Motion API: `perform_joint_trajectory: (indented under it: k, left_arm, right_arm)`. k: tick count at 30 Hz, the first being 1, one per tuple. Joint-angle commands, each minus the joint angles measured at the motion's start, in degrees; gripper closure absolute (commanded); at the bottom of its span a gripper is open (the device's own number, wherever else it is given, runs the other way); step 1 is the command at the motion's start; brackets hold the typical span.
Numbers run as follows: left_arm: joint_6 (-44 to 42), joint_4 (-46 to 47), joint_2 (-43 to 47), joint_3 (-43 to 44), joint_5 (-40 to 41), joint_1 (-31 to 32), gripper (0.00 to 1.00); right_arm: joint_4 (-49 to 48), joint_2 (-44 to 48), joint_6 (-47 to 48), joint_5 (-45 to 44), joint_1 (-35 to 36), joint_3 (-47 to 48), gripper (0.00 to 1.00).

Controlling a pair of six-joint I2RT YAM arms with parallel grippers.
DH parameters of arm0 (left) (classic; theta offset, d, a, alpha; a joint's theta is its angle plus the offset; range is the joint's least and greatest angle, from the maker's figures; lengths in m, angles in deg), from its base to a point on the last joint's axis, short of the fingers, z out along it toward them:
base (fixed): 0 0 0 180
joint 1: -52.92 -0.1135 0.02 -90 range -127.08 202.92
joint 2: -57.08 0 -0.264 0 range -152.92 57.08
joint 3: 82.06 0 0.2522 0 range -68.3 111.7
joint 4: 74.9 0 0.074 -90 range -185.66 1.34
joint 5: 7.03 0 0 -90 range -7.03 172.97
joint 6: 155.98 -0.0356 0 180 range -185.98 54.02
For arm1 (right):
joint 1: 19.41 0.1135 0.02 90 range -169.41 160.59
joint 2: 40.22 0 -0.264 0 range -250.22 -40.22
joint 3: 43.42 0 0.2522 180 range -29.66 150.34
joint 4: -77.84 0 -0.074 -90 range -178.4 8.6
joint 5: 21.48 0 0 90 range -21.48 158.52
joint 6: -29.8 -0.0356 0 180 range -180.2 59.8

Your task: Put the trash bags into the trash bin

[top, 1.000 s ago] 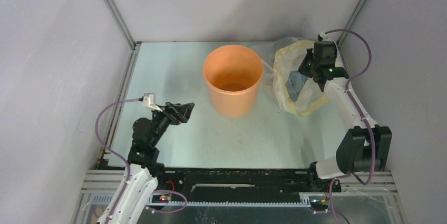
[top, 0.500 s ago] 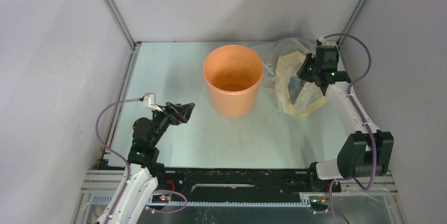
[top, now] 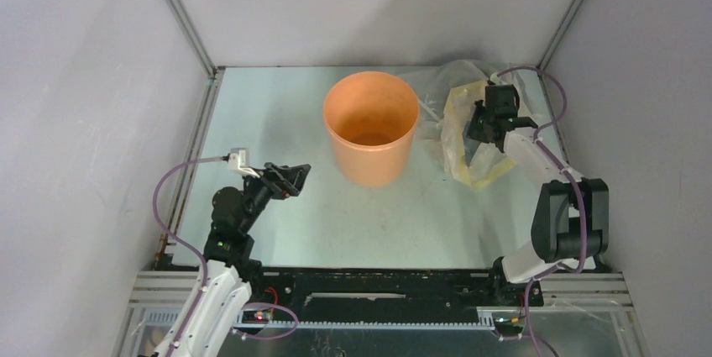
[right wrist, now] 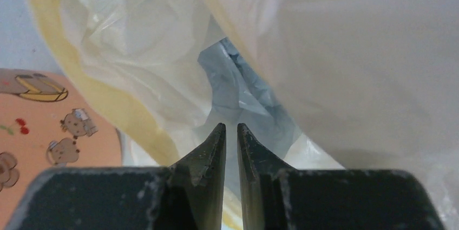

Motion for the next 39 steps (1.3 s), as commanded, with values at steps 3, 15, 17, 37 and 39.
perform_joint_trajectory:
  k: [3, 15, 17, 37, 39]
  left_arm:
    - [-0.18, 1.14, 0.36, 0.43, -1.32, 0.32, 0.04]
    - [-0.67, 0.78, 0.08, 0.53, -0.42, 0.30, 0.04]
    - [-0.84, 0.60, 0.28, 0.57, -0.28, 0.30, 0.04]
    - [-1.51, 0.12, -0.39, 0.61, -0.17, 0.30, 0.04]
    - [-1.51, 0.10, -0.37, 0.71, -0.22, 0.31, 0.04]
  right_arm:
    - [-5.38, -2.84, 0.43, -4.11, -0.34, 0.30, 0.83]
    - [-10.78, -7.77, 1.35, -0.57, -3.05, 1.60, 0.73]
    - [-9.89, -9.86, 1.79, -0.69, -3.07, 3.56, 0.72]
    - [-3.46, -19.89, 5.19, -9.14, -2.19, 12.22, 0.70]
    - [-2.89, -19.23, 4.55, -7.70, -2.12, 12.34, 0.94]
